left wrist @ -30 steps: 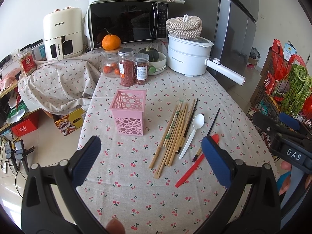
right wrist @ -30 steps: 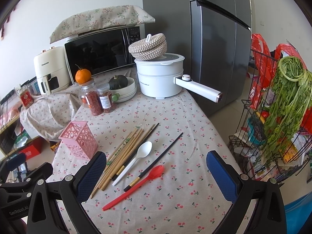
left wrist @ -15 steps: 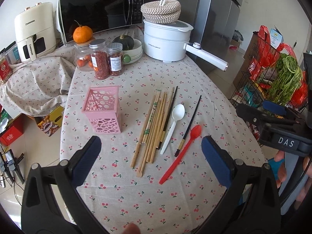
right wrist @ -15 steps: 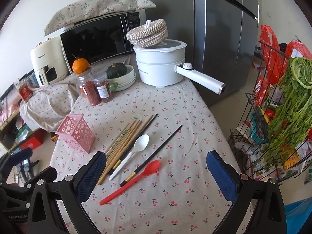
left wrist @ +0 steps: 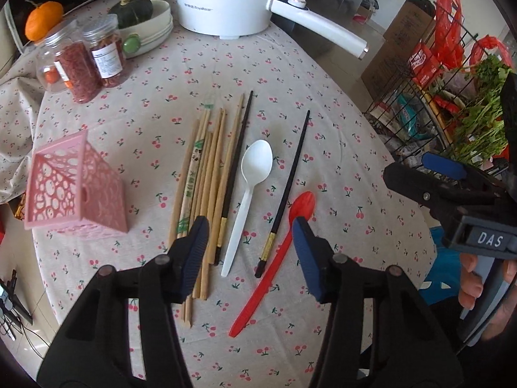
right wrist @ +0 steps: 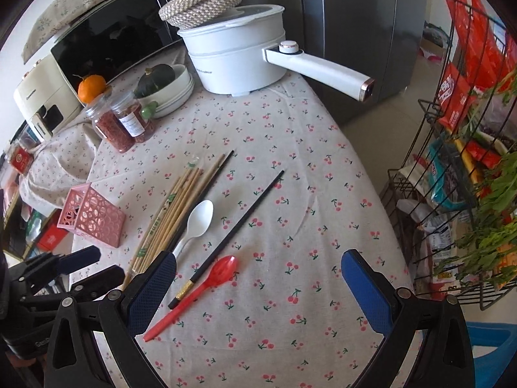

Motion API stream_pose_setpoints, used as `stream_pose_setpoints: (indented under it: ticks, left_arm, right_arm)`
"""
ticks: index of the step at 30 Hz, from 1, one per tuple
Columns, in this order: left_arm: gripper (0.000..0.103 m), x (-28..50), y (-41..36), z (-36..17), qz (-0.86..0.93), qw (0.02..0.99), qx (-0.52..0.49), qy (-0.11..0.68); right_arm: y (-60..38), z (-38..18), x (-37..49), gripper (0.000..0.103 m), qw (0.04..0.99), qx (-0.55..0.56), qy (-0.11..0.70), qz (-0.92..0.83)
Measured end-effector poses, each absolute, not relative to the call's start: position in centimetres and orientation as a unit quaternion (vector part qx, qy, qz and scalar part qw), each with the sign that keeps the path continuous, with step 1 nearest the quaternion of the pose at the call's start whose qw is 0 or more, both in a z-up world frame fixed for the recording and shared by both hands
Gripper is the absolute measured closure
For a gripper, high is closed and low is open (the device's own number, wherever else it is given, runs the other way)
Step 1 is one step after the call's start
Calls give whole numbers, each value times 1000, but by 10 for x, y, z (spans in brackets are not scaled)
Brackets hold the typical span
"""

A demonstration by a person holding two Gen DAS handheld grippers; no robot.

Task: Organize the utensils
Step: 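Close the left gripper on the white plastic spoon while the right gripper reaches the red spoon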

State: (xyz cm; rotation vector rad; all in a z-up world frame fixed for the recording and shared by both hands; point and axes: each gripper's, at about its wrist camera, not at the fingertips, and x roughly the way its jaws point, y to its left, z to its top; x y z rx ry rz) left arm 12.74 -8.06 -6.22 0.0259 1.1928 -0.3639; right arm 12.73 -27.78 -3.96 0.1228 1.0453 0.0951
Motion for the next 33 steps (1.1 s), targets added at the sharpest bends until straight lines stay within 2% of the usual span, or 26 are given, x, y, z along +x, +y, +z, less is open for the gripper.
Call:
stream_pose_setpoints:
  ticks: [4,15,16,20,27,29,33]
  left_arm:
    - [49,154,-105,-81,-165,798,67,576]
    - [49,206,-134,-119,-153,780,85,600]
    - [50,209,-136,-120,-152,780,87,601]
    - [65,213,-143,-129,-151,774,99,606]
    - [66,202,-135,-115,-145,797,91,579]
    - [66,194,-123,-104,-148,810,77,563]
    - [66,173,-95,-78,-149,836,44,527]
  right_arm:
    - [-290,-52,142,6,853,64,516,40]
    - [-341,-73,166,7,832,99,545,1]
    - [-342,-74,166,7,832,99,546,0]
    - [-342,-76,168,7,830,101,548,1]
    - [-337,-80,169,7,826,107,554,12]
    - [-333,-83,170,13,821,117,558,24]
    - [-317,-92,172,31,807,124,574,58]
